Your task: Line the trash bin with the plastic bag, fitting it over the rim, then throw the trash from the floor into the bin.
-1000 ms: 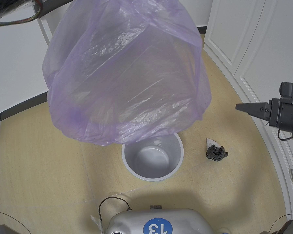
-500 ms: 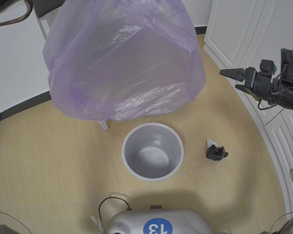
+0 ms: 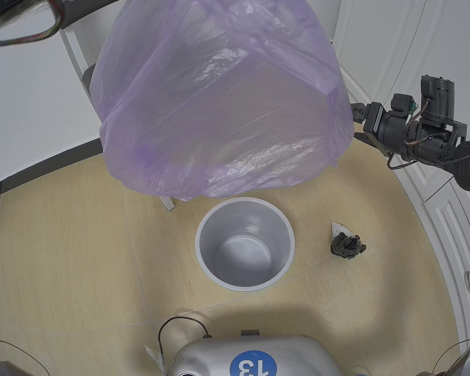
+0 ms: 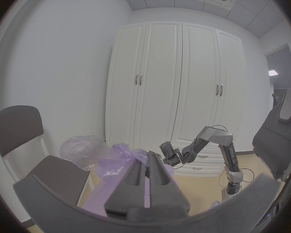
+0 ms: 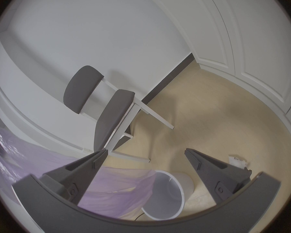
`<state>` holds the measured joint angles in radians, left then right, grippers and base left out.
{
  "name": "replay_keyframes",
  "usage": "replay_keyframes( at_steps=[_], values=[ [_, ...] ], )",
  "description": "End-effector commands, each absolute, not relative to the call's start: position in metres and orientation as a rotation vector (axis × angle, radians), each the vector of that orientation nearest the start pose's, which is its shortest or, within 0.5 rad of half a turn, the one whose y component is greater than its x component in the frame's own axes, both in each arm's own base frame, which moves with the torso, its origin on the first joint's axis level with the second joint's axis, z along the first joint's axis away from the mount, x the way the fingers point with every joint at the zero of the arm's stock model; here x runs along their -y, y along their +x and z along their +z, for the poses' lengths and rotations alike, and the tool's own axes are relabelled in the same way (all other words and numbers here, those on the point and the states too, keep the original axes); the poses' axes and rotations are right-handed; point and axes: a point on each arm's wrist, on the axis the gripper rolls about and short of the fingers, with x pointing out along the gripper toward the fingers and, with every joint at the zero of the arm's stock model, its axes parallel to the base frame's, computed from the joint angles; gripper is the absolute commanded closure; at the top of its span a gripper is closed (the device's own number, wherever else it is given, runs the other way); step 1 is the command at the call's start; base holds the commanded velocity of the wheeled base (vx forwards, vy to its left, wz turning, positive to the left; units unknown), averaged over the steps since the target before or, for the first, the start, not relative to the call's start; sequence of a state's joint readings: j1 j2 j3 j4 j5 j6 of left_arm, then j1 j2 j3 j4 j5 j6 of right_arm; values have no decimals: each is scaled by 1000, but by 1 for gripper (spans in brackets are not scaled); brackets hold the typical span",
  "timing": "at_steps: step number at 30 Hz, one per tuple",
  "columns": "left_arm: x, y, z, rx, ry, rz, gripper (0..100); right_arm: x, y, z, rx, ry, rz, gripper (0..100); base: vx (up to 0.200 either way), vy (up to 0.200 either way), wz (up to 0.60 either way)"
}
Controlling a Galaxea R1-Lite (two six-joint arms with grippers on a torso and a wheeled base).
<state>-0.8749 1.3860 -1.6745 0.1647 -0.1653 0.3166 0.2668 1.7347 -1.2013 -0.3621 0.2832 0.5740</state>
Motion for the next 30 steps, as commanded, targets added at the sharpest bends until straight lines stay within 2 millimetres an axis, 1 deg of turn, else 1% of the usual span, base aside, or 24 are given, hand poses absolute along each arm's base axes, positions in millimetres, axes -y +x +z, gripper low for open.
replay_keyframes(
  at_steps=[1, 2, 3, 4, 7, 8, 15, 17, 18, 20, 27, 30],
  values=[
    [153, 127, 426, 271, 259, -994, 100, -87, 287, 269, -293, 542, 503, 0, 0, 0, 0],
    [152, 131, 426, 266, 262, -978, 100, -82, 268, 273, -285, 531, 506, 0, 0, 0, 0],
    [152, 132, 425, 265, 263, -972, 100, -80, 259, 275, -287, 524, 508, 0, 0, 0, 0],
    [152, 134, 425, 261, 265, -965, 100, -77, 245, 276, -293, 508, 510, 0, 0, 0, 0],
    [152, 137, 425, 260, 265, -954, 100, -75, 229, 275, -306, 486, 518, 0, 0, 0, 0],
    [152, 139, 426, 267, 264, -947, 100, -73, 218, 273, -322, 468, 523, 0, 0, 0, 0],
    [153, 140, 428, 283, 256, -941, 100, -76, 181, 254, -382, 419, 581, 0, 0, 0, 0],
    [153, 140, 428, 283, 256, -938, 100, -77, 178, 251, -392, 416, 589, 0, 0, 0, 0],
    [151, 139, 429, 290, 253, -936, 100, -79, 172, 247, -405, 412, 606, 0, 0, 0, 0],
    [151, 139, 430, 293, 252, -934, 100, -80, 167, 243, -417, 408, 621, 0, 0, 0, 0],
    [151, 135, 430, 292, 247, -945, 100, -82, 167, 232, -456, 404, 621, 0, 0, 0, 0],
    [152, 134, 428, 288, 249, -954, 100, -82, 172, 228, -470, 406, 611, 0, 0, 0, 0]
  ],
)
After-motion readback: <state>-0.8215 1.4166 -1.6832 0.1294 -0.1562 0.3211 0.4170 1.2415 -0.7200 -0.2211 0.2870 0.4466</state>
